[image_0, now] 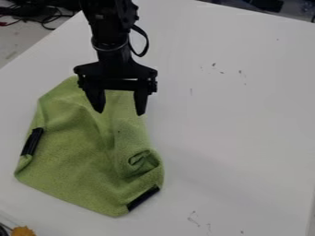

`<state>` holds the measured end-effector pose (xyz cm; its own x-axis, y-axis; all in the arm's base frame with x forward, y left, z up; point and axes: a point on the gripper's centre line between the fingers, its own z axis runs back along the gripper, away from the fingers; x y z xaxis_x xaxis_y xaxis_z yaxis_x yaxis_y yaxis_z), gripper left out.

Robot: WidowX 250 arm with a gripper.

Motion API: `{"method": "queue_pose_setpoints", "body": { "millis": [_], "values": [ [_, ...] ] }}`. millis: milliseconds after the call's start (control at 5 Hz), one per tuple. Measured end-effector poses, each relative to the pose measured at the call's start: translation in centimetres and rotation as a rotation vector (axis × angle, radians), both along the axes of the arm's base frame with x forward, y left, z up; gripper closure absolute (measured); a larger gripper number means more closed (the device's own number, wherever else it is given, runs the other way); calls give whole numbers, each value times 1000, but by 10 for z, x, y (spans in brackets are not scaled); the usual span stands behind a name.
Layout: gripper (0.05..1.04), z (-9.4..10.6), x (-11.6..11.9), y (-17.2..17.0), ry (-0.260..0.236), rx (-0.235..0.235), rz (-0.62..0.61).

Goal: Unfold the cloth from left to right

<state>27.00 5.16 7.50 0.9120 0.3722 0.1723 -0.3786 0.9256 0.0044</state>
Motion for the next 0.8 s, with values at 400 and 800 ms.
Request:
{"method": "queue_pose_setpoints", "body": {
  "millis": [400, 800],
  "values": [
    [83, -5, -11, -3, 21, -3, 21],
    [83, 9, -46, -50, -8, -10, 45]
  ]
}}
